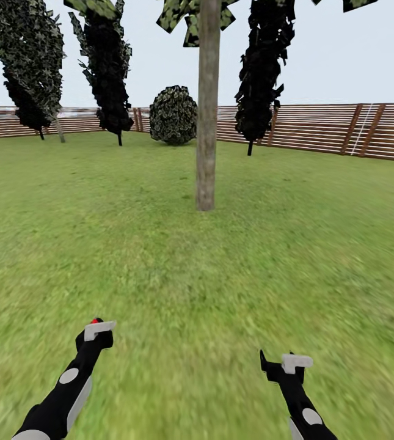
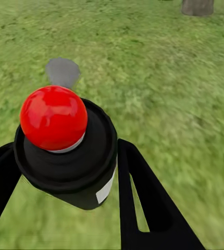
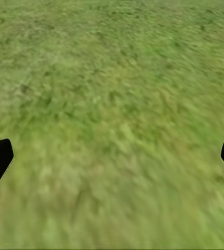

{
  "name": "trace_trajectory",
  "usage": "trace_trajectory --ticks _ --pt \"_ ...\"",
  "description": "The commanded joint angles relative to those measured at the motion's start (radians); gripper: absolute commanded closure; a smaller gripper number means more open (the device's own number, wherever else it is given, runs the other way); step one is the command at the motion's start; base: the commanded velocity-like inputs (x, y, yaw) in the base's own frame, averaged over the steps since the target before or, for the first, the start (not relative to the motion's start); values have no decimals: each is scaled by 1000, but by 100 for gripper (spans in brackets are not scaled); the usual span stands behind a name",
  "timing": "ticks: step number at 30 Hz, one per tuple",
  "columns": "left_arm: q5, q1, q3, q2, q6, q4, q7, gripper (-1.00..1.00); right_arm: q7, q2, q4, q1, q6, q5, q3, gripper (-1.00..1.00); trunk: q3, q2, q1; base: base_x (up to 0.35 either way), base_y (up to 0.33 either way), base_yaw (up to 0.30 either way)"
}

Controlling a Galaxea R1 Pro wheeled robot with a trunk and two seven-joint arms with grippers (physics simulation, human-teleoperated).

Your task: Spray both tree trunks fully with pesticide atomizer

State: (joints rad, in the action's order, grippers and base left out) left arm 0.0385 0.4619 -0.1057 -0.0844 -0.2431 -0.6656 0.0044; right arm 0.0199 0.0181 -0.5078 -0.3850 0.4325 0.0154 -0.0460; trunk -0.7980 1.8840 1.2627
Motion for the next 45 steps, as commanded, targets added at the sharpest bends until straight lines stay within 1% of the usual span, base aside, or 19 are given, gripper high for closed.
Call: trace_trajectory --ticks 1,45 --pt "0 0 0 0 0 0 0 100 0 0 0 0 0 0 0 -100 0 0 0 315 97 0" --pt "0 0 0 1 1 1 0 100 -2 -1 3 0 0 -2 0 -100 0 0 0 316 97 0"
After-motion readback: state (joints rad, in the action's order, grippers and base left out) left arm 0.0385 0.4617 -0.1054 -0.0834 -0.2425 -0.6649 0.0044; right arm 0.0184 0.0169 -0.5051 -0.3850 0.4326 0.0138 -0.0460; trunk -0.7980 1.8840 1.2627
